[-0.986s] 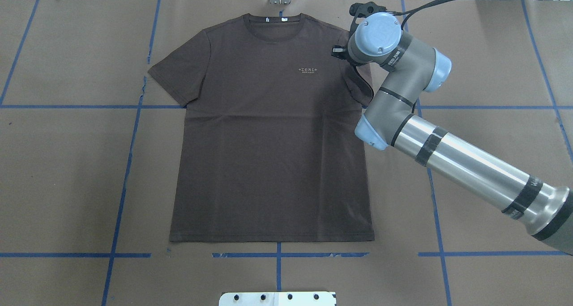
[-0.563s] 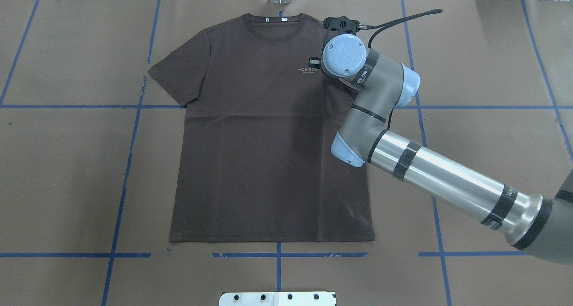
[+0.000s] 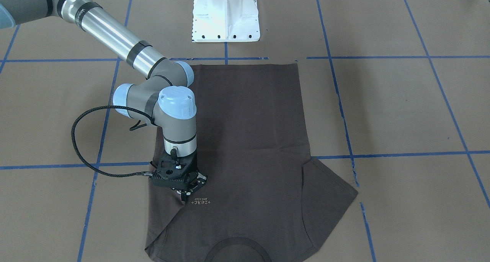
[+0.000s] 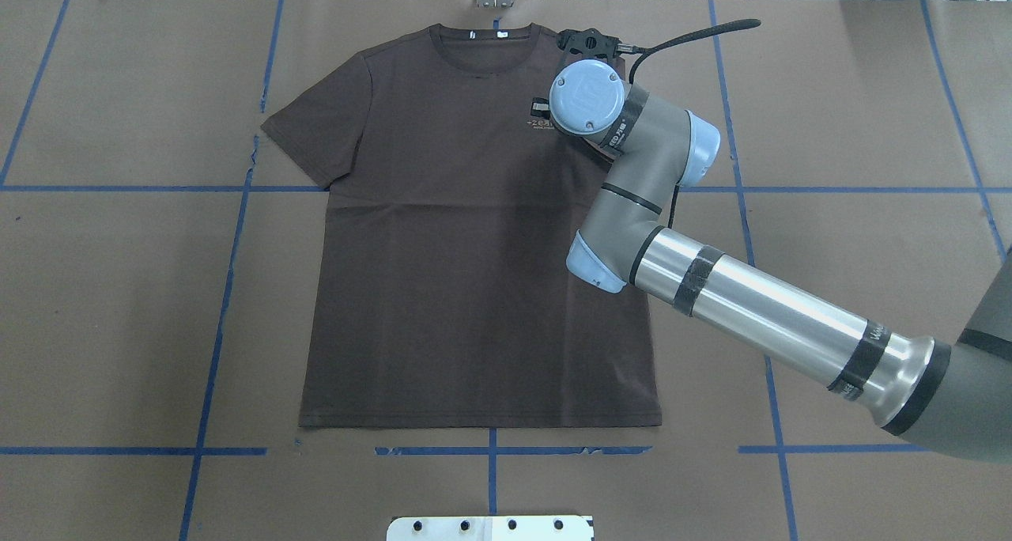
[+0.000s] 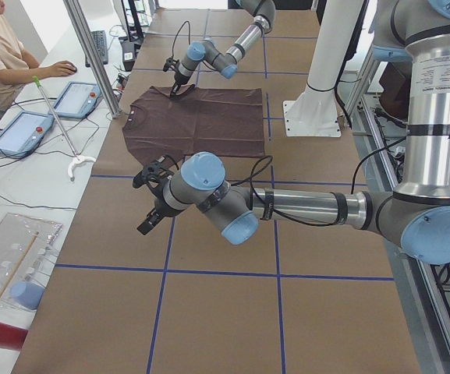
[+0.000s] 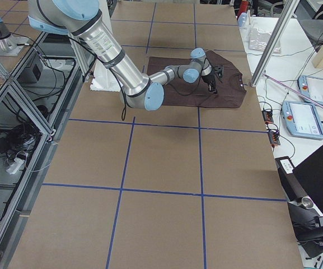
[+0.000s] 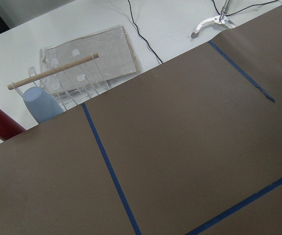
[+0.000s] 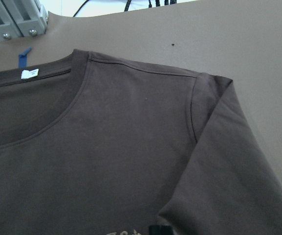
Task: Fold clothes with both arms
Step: 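Fold the sleeve nearest the right gripper inward onto the shirt body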
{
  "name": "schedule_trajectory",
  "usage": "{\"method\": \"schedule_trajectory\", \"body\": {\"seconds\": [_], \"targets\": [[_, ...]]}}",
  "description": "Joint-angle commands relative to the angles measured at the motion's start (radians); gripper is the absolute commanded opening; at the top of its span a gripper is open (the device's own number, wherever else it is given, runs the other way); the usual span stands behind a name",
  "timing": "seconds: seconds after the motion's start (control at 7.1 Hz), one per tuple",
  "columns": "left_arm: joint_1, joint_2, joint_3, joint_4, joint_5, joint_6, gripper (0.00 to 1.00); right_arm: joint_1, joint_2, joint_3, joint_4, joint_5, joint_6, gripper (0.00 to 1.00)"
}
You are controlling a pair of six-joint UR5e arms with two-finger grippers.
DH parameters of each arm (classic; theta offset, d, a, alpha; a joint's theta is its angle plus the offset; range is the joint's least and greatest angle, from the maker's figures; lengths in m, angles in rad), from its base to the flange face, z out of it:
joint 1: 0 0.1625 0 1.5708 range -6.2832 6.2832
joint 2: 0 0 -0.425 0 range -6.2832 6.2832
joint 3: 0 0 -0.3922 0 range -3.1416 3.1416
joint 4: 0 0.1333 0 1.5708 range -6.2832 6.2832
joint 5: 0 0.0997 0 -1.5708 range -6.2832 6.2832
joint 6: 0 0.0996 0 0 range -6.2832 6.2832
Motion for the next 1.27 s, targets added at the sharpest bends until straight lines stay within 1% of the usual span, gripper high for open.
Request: {"method": "schedule_trajectory", "body": {"seconds": [0.0, 0.42, 0.56, 0.7, 0.84, 0.99, 1.13], "targets": [[0.000, 0.000, -0.001, 0.000, 0.000, -0.001, 1.00, 0.001, 0.010, -0.004, 0.002, -0.015, 0.063, 0.00], [0.000, 0.000, -0.001, 0.000, 0.000, -0.001, 1.00, 0.001, 0.022, -0.011, 0.002, -0.017, 0.083, 0.00], [0.000, 0.000, -0.001, 0.000, 0.000, -0.001, 1.00, 0.001, 0.022, -0.011, 0.004, -0.022, 0.073, 0.99], [0.000, 0.000, -0.001, 0.000, -0.002, -0.003, 1.00, 0.003, 0.024, -0.008, 0.002, -0.019, 0.054, 1.00], [0.002, -0.009, -0.001, 0.001, 0.000, -0.003, 1.00, 0.038, 0.027, 0.024, -0.004, 0.016, -0.045, 1.00], [0.024, -0.027, -0.007, -0.018, 0.000, -0.003, 1.00, 0.111, 0.022, 0.057, -0.046, 0.173, -0.119, 1.00], [0.061, -0.034, 0.000, -0.066, 0.003, -0.010, 1.00, 0.188, 0.016, 0.132, -0.142, 0.276, -0.238, 1.00]]}}
